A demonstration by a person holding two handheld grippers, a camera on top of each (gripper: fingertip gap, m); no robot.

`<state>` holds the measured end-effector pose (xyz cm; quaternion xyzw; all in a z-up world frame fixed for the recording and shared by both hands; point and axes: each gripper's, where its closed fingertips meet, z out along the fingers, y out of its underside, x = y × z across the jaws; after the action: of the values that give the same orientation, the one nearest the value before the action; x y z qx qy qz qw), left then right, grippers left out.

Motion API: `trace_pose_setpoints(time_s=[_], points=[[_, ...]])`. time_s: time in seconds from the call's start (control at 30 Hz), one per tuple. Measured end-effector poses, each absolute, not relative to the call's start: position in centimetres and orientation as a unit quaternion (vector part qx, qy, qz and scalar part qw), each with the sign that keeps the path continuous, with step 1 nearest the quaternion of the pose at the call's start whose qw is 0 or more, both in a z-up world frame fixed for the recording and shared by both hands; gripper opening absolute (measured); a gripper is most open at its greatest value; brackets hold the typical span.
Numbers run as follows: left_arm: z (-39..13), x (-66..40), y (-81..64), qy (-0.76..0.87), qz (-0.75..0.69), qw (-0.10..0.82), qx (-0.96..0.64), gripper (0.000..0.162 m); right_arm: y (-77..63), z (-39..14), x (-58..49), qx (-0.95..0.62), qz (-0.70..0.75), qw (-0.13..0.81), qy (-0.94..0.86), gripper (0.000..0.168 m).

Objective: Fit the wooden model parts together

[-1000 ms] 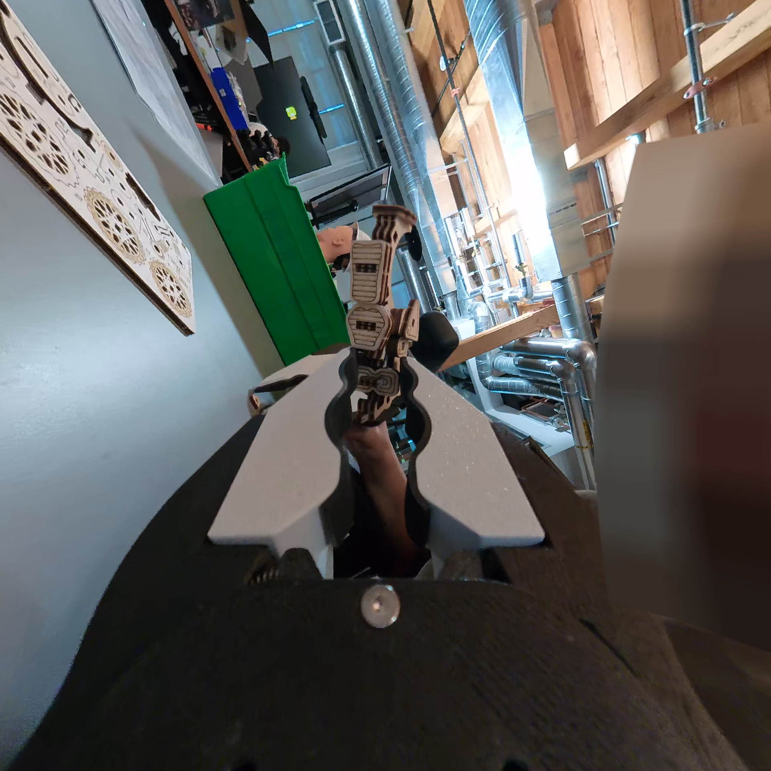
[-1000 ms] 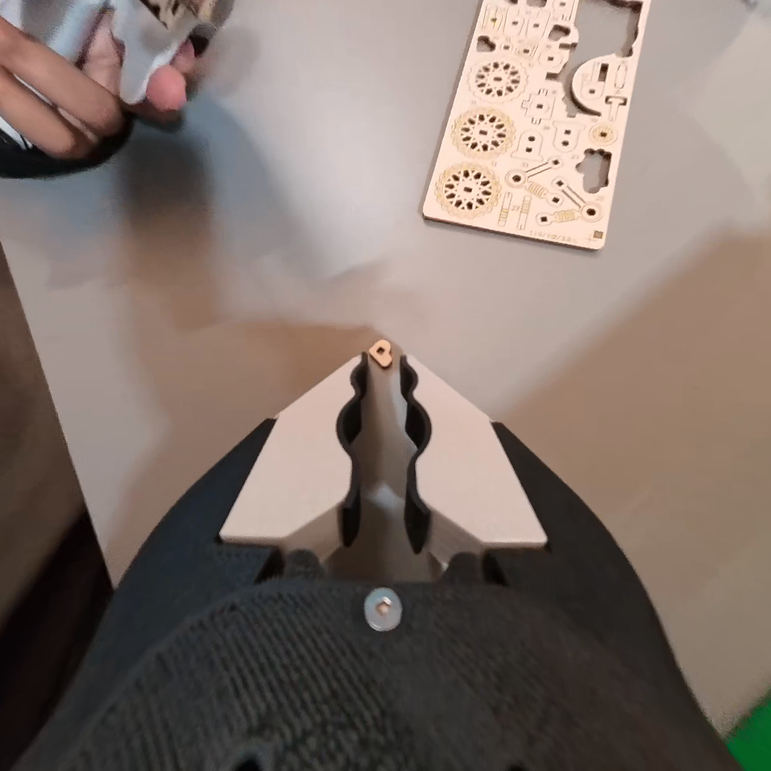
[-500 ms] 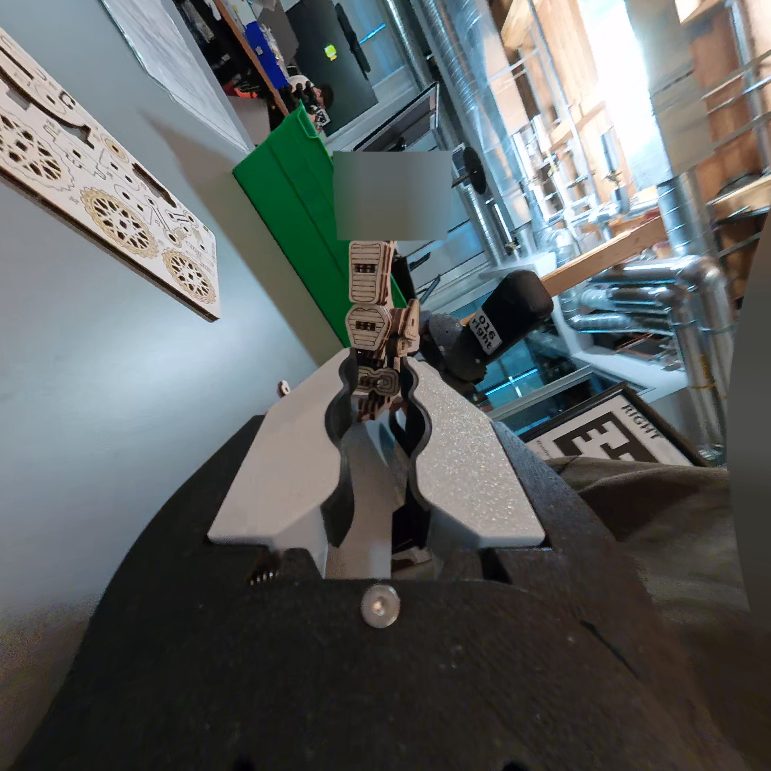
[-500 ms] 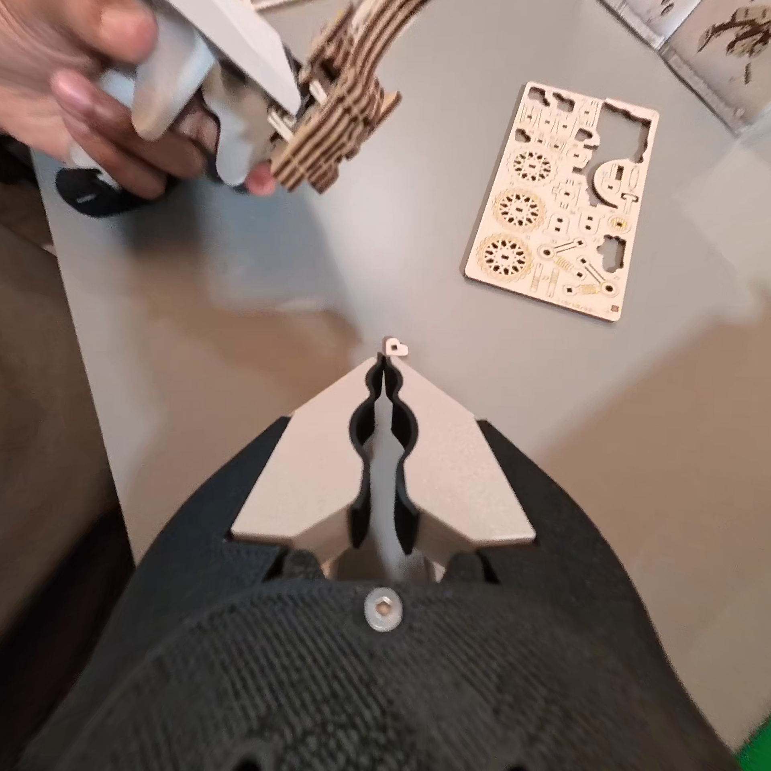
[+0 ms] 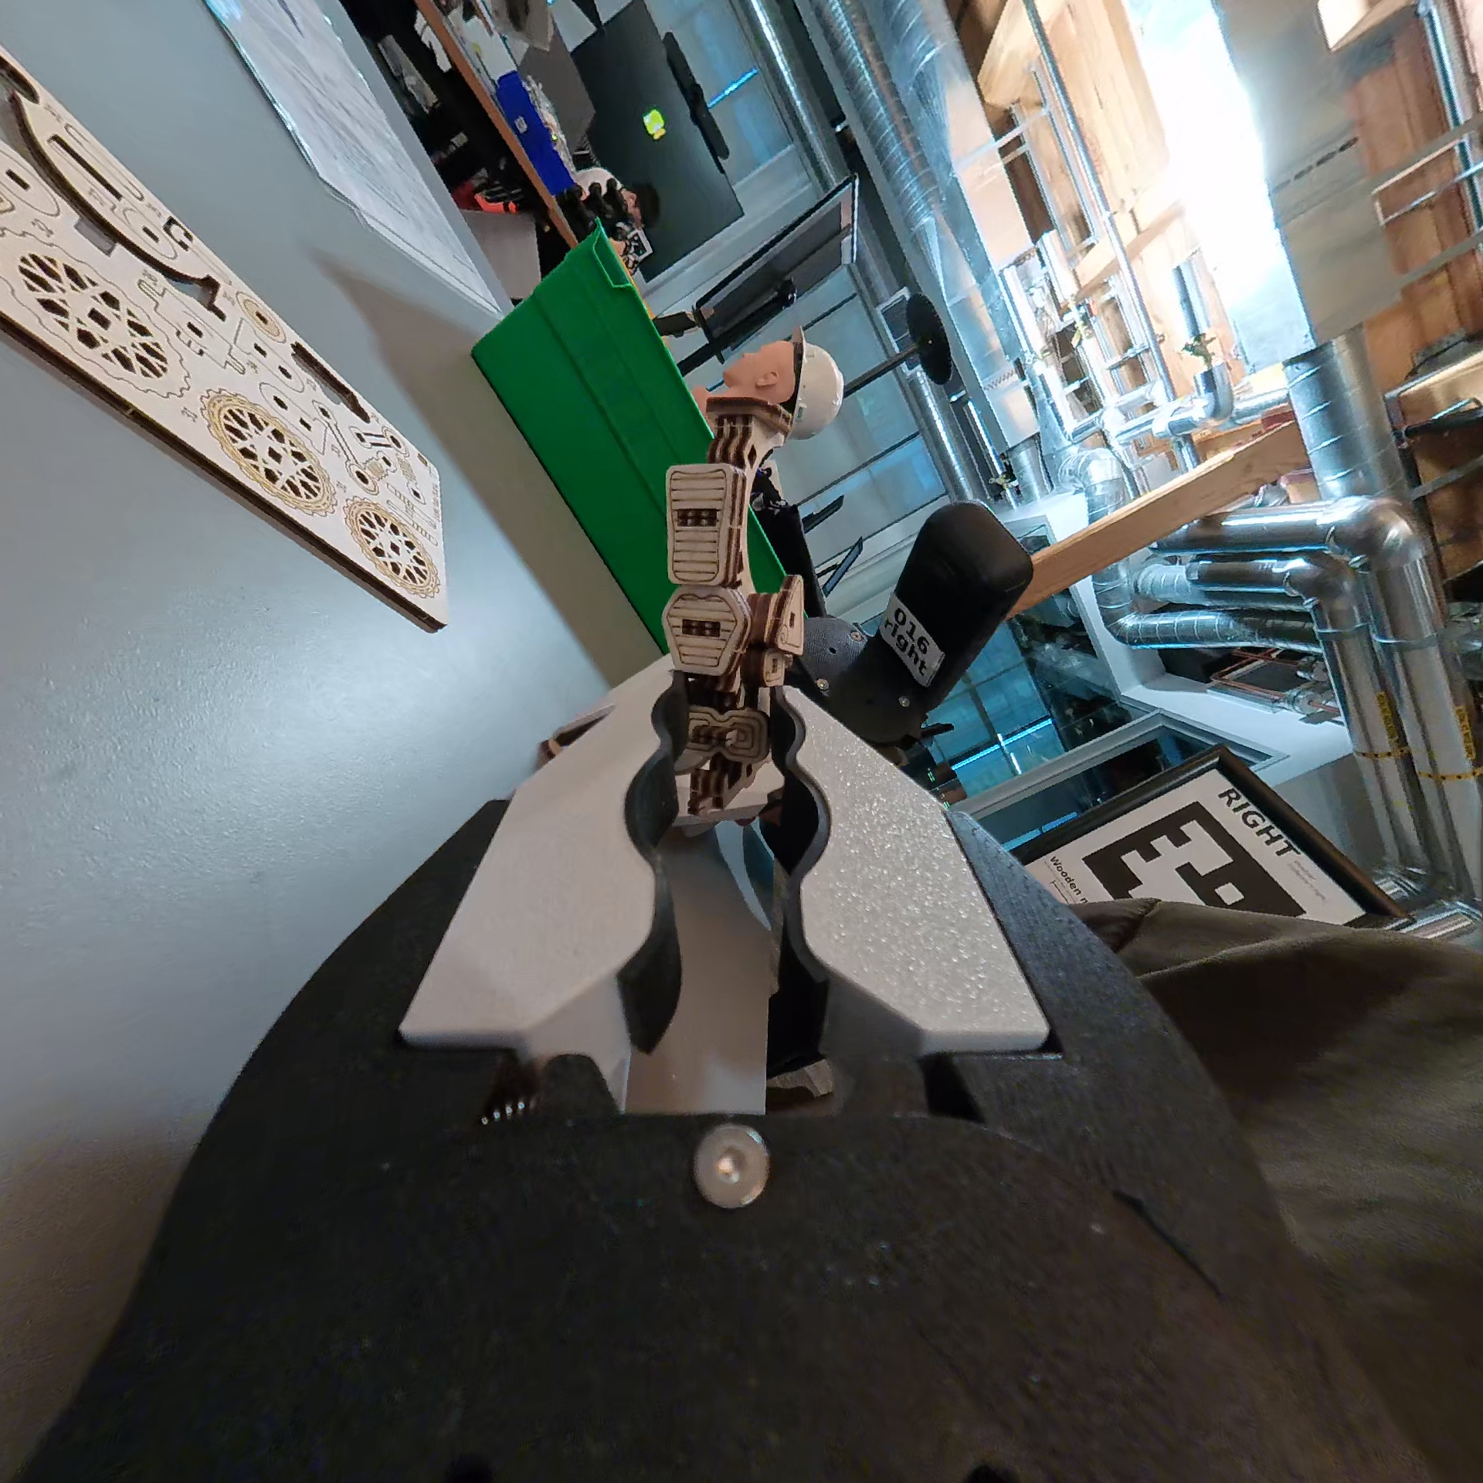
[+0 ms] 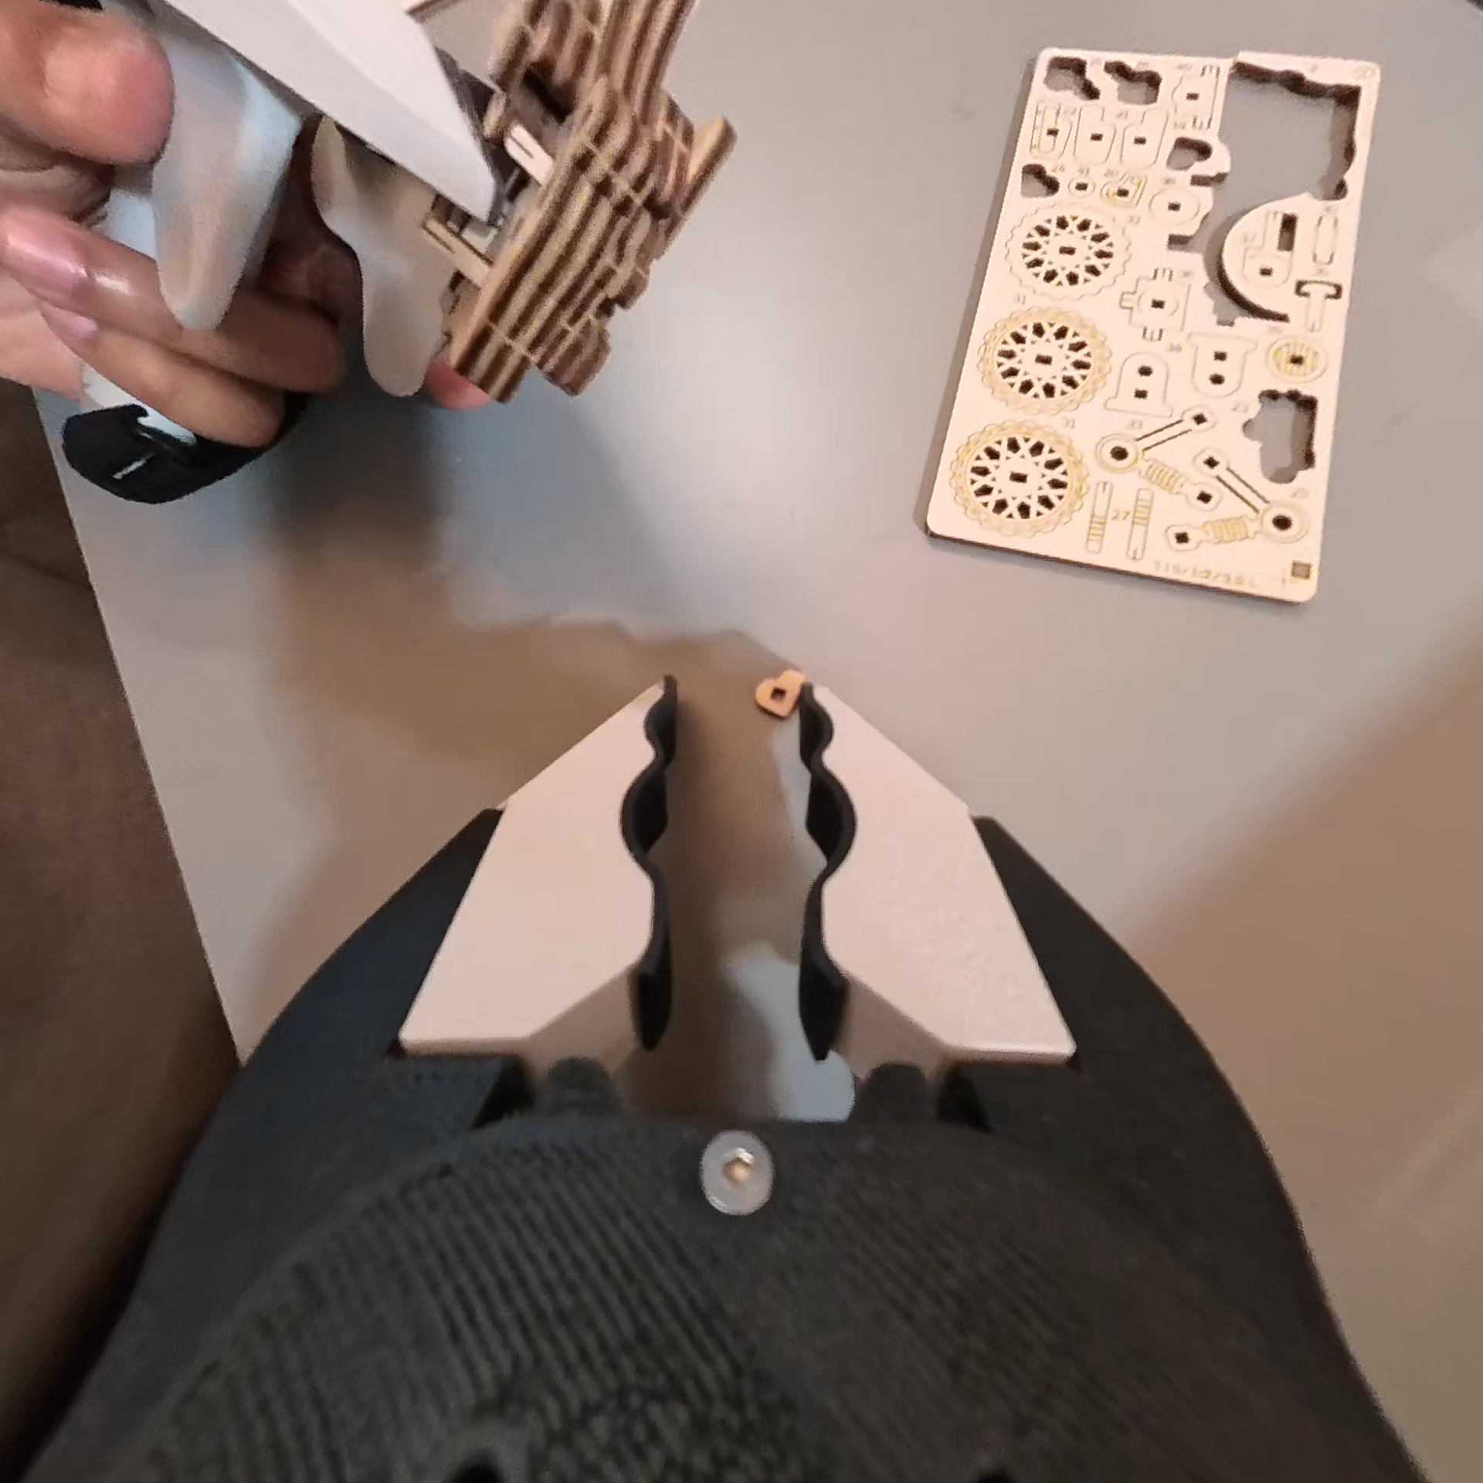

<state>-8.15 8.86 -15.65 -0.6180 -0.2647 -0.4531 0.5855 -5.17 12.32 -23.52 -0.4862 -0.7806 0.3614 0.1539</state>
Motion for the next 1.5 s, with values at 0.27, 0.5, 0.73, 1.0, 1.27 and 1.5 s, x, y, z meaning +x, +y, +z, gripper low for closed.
trace_pose_setpoints(time_s=[0.27, 0.5, 0.73, 1.0, 1.27, 1.5], points=[[-15.6, -8.2, 8.8, -0.267, -0.457, 0.584, -0.615, 0.017, 12.6, -23.6, -5.2, -0.474, 0.346, 0.17, -0.792, 0.031], [-15.6, -8.5, 8.7, -0.274, -0.462, 0.584, -0.608, 0.017, 9.2, -21.9, -3.8, -0.445, 0.447, 0.081, -0.772, 0.024], [-15.6, -8.6, 8.8, -0.277, -0.469, 0.582, -0.604, 0.017, 11.3, -22.0, -4.8, -0.451, 0.434, 0.126, -0.77, 0.041], [-15.6, -8.7, 8.7, -0.28, -0.475, 0.581, -0.599, 0.017, 10.4, -23.3, -3.8, -0.426, 0.418, 0.088, -0.798, 0.032], [-15.6, -8.6, 8.7, -0.281, -0.478, 0.578, -0.598, 0.017, 10.8, -23.1, -4.1, -0.421, 0.399, 0.126, -0.805, 0.025], [-15.6, -8.6, 8.7, -0.283, -0.479, 0.578, -0.597, 0.017, 10.5, -23.8, -4.6, -0.387, 0.333, 0.184, -0.84, 0.005]])
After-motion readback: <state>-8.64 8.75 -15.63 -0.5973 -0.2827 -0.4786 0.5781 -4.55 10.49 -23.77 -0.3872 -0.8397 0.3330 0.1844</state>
